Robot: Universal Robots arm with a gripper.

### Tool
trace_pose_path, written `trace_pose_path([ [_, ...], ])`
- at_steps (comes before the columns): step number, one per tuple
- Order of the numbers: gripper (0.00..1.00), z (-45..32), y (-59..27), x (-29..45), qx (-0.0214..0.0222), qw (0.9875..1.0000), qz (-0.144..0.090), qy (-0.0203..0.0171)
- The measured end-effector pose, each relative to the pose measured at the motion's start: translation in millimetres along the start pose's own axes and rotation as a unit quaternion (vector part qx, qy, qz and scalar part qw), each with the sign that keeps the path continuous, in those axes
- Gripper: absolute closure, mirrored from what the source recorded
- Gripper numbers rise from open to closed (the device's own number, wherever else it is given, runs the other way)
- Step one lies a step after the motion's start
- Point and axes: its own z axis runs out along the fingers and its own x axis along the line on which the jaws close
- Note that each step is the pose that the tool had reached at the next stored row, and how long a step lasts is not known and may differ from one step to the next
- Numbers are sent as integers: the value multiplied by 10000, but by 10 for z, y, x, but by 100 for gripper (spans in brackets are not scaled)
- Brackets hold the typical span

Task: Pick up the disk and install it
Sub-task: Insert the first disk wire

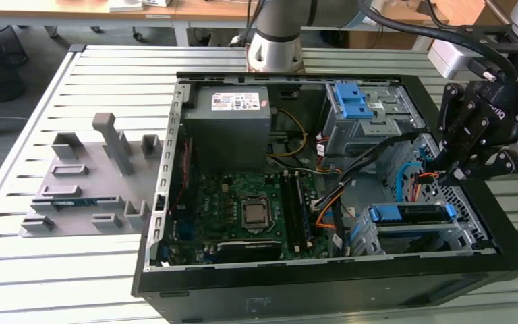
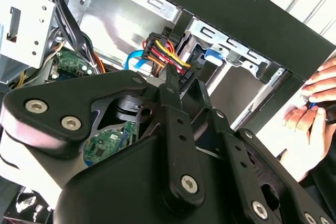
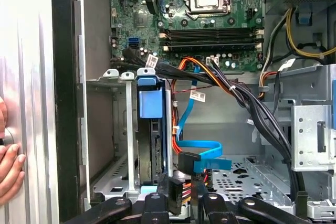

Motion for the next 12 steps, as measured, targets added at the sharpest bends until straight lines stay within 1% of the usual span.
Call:
trace_pose_path([
  [2,69,6,-2,0,0,10000,6,3],
  [3,71,10,-2,0,0,10000,10,3],
  [4,77,12,-3,0,0,10000,14,5],
  [5,77,16,-4,-1,-1,10000,17,6],
  [6,83,17,-4,-1,0,10000,20,11],
  [10,84,25,-5,-1,-1,10000,35,14],
  [11,84,28,-5,-1,-2,10000,39,-5],
  [12,84,31,-5,-2,-5,10000,43,-49],
])
